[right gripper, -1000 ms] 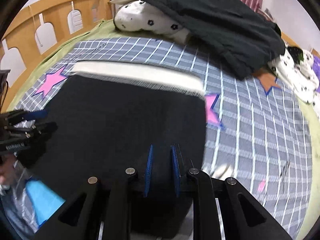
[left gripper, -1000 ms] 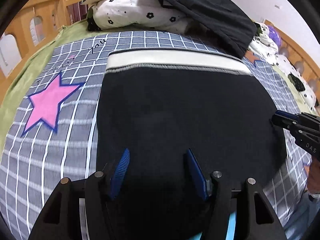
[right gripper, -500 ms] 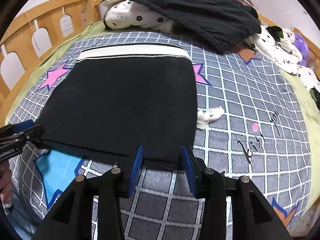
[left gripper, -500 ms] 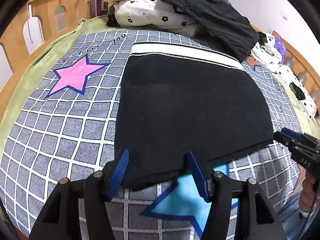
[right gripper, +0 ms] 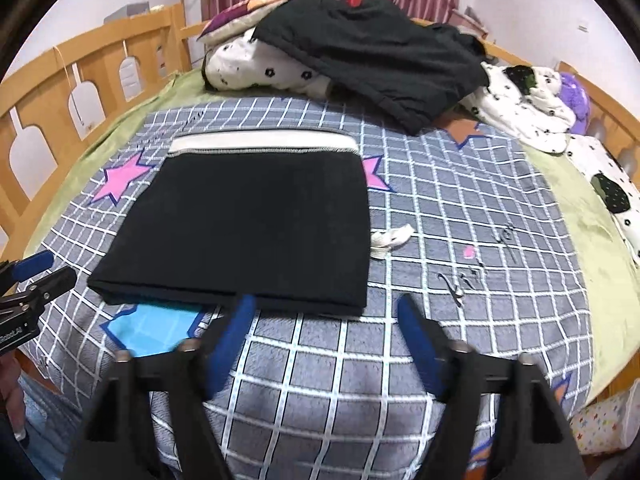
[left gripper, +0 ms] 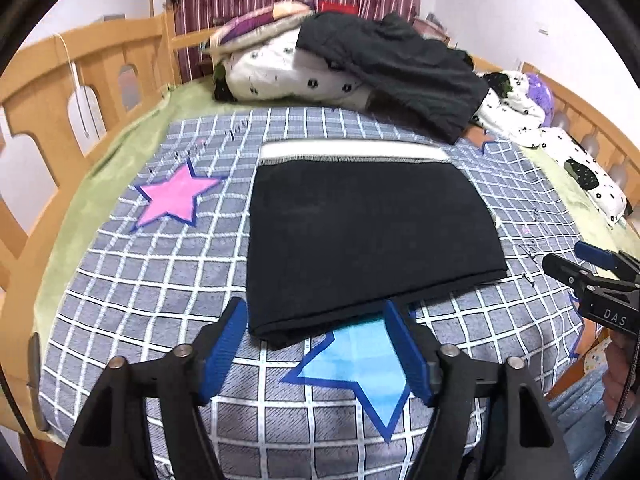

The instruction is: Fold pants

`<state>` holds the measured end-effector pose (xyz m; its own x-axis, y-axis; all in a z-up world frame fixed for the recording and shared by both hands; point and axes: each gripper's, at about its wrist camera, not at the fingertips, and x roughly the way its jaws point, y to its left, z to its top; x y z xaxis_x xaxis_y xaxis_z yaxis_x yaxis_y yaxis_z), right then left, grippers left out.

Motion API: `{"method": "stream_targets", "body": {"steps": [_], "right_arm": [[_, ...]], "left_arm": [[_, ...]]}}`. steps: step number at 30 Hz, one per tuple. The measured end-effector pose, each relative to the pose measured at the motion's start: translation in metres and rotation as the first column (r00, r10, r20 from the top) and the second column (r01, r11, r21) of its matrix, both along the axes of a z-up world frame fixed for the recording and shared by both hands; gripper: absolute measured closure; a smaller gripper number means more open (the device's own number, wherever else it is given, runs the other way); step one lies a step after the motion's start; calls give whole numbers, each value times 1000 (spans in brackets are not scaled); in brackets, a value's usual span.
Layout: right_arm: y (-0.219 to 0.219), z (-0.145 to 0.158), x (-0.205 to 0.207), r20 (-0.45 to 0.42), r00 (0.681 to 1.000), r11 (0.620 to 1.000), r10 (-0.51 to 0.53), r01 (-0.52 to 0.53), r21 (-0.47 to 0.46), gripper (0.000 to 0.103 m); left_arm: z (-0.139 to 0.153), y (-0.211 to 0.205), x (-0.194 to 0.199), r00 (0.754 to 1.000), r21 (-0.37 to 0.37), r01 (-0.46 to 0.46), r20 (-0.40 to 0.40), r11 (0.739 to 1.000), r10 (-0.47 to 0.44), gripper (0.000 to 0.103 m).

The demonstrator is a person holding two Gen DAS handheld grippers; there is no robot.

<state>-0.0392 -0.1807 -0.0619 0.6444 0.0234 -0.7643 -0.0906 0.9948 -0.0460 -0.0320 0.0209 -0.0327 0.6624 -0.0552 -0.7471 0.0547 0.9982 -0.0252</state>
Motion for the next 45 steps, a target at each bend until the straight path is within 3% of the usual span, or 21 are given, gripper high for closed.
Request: {"method": "stream_targets", "body": {"steps": [4, 8, 13, 19, 45], "right_arm": [[-3, 14, -20, 45, 999, 1000, -2, 2, -6, 7], [-10, 10, -30, 14, 1000, 999, -27, 26, 41, 7], [-3, 13, -39, 30, 999, 999, -28, 29, -16, 7], [0, 16, -47, 31, 999, 1000, -19, 19, -10, 7], [1, 15, -51, 26, 999, 999, -31, 31, -20, 7]], "left_arm": [[10, 0, -17, 999, 15, -16, 34, 1000, 16, 25], [9, 6, -25, 1000, -17, -26, 6, 1000, 26, 25], [8, 8, -38, 999, -2, -40, 23, 999, 40, 25], [15, 9, -47, 997, 3, -44, 56, 999, 44, 25], [16, 6, -50, 998, 4, -38, 54, 999, 38, 25]]}}
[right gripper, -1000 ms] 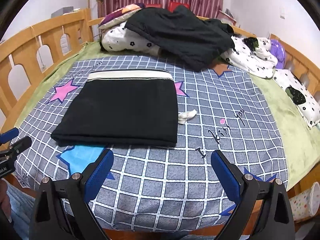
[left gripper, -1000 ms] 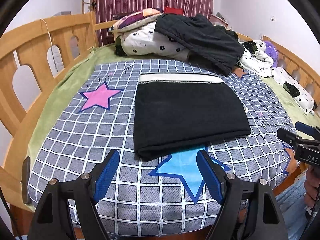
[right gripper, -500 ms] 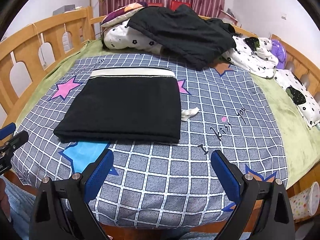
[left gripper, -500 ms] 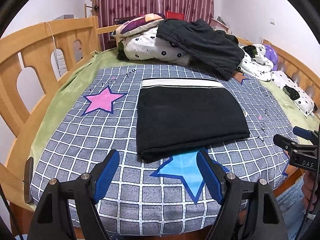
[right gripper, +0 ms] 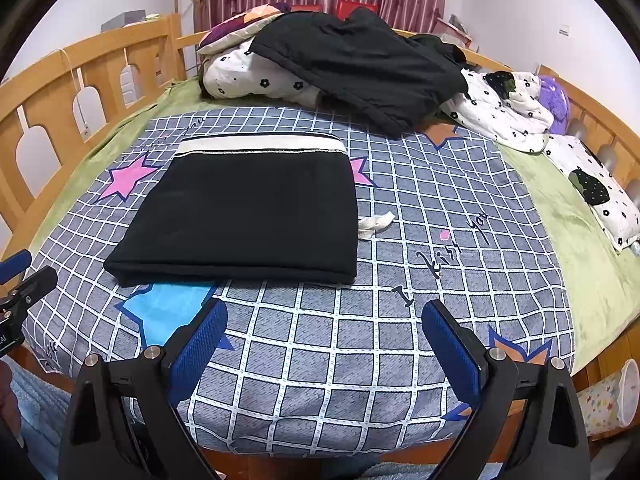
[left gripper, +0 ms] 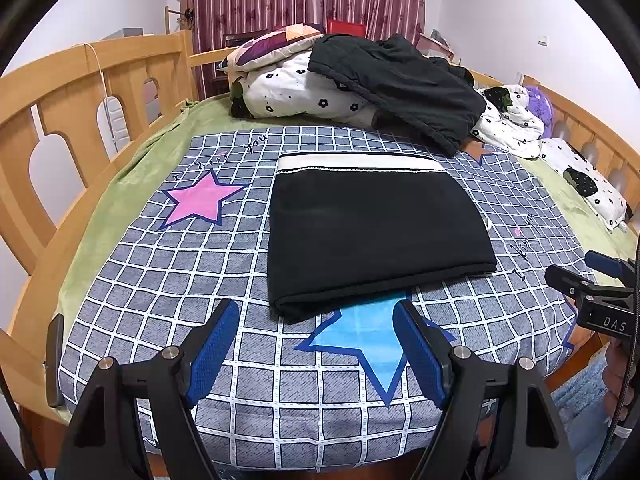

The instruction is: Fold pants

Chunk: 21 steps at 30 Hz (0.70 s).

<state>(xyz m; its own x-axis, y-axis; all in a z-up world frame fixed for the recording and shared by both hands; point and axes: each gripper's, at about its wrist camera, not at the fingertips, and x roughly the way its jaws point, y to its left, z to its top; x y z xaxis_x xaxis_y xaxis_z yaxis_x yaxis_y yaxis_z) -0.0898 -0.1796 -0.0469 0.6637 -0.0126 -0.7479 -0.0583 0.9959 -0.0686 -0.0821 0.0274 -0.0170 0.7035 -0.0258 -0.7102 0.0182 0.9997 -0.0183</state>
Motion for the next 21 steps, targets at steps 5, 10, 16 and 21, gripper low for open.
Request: {"method": "stream_targets", "body": {"steps": [5, 10, 16, 21], "right_arm": [[-2, 0, 0, -1, 1000, 1000, -4, 4, -1, 7], [-5, 1, 1, -1, 1000, 1000, -16, 16, 8, 7], [-7, 1, 1, -2, 1000, 1000, -22, 22, 10, 7], [-7, 1, 1, -3, 1000, 1000, -22, 22, 9, 7]], "left_arm": [[-1, 0, 1, 1000, -1, -4, -6, 1000, 4, 25], [0, 0, 1, 1000, 0, -9, -4, 1000, 9, 25], [-1, -2, -1, 1000, 1, -10, -5, 1000, 10, 25], [-1, -2, -1, 1000, 1, -7, -6, 1000, 7, 25]]}}
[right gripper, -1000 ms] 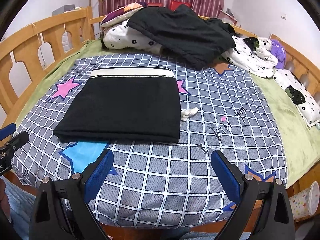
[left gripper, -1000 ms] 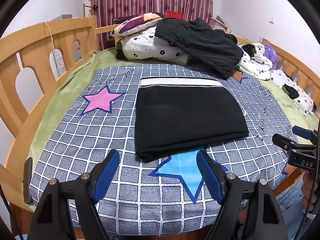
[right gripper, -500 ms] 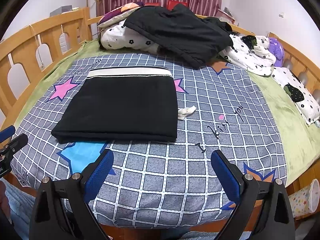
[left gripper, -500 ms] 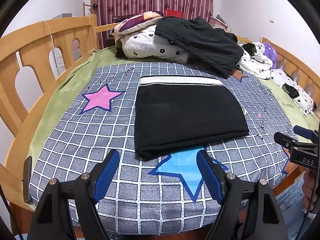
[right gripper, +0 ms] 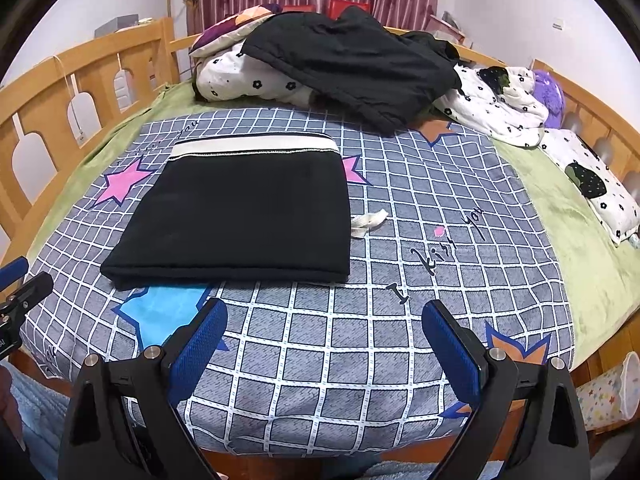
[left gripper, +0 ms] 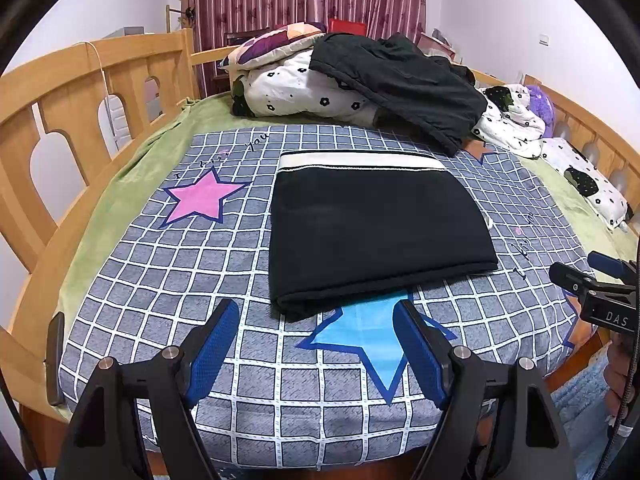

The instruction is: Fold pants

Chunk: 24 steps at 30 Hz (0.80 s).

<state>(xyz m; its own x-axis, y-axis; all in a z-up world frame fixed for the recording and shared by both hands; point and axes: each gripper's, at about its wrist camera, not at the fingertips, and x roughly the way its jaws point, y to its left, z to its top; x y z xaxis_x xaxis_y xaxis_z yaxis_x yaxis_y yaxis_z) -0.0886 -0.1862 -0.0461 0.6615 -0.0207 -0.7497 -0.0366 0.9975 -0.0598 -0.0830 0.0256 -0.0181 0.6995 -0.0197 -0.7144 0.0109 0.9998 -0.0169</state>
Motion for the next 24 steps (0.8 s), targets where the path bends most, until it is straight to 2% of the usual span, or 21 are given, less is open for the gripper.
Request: {"method": "stream_targets", "body": {"steps": [24], "right_arm": [[-2, 0, -1, 2, 1000, 1000, -7, 7, 1, 7]], "left_arm": [[0, -2, -2, 1000, 1, -3, 0, 1000, 3, 25]]}}
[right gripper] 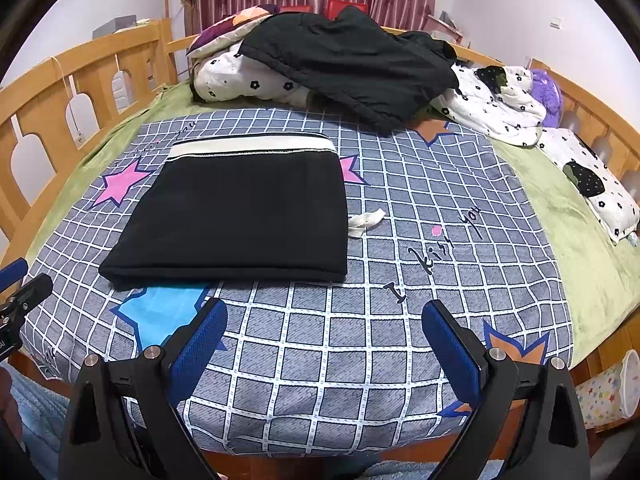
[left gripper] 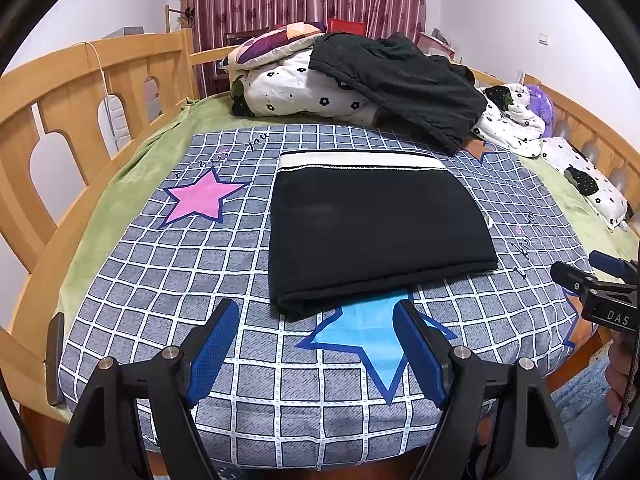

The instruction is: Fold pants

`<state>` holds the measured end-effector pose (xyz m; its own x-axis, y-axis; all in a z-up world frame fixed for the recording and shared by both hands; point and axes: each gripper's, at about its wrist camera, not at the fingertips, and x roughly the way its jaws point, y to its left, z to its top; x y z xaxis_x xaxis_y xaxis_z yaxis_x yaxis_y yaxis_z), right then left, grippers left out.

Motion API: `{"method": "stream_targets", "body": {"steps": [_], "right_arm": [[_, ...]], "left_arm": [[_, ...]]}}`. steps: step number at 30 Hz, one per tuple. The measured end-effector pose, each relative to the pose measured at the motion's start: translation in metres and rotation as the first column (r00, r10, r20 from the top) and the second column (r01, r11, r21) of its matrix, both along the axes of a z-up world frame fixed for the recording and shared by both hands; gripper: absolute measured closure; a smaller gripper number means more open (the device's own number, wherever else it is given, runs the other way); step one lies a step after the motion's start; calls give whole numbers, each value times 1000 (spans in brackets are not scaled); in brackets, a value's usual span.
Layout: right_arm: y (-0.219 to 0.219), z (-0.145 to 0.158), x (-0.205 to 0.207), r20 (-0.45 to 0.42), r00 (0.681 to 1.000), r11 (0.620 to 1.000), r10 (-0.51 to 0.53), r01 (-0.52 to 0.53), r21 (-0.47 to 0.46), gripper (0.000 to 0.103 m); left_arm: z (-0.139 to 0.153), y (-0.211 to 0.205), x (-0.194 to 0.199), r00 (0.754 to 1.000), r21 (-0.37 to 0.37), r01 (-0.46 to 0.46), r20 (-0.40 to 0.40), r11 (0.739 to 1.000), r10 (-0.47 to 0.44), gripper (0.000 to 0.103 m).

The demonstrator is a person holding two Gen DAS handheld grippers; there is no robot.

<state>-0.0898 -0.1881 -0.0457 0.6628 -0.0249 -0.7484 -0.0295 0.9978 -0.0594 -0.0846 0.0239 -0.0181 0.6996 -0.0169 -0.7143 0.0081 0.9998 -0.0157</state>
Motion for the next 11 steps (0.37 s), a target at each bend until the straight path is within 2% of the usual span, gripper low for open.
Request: {"method": "stream_targets", "body": {"steps": [11], "right_arm": [[6, 0, 0, 3, 1000, 1000, -7, 7, -7, 7]], "left_arm": [[0, -1, 0, 1000, 4, 1, -3, 1000, -1, 25]]}}
